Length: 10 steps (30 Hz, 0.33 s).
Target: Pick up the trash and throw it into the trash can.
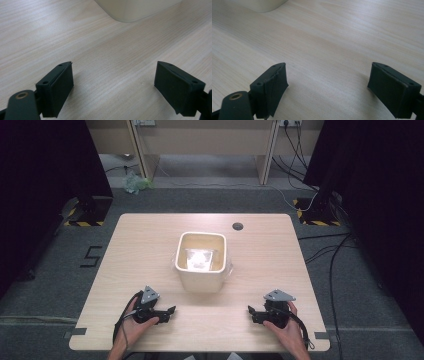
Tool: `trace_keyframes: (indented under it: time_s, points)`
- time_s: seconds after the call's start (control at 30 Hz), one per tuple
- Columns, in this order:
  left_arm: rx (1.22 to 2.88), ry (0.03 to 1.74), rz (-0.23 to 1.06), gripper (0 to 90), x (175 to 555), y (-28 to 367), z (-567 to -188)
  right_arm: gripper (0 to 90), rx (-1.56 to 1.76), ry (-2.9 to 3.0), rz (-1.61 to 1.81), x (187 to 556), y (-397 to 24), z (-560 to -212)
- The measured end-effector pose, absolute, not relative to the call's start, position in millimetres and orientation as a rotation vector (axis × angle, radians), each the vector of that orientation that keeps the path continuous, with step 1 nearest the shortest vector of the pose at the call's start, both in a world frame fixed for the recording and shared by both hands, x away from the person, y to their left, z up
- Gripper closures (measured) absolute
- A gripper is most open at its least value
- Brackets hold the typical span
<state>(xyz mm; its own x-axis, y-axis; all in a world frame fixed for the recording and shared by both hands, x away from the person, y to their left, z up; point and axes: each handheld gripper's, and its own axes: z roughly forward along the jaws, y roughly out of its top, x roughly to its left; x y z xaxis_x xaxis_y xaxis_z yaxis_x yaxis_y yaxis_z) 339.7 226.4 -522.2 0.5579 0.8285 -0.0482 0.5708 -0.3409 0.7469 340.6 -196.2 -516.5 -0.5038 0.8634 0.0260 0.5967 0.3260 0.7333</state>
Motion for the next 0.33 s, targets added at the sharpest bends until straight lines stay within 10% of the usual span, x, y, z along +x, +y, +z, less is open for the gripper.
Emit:
trace_keyframes:
  time_s: [0.33]
  points:
    - [2.064,1.115,0.464,14.4,338.8,226.7,-523.3,13.9,1.28,2.24,0.95,339.9,-193.1,-517.1]
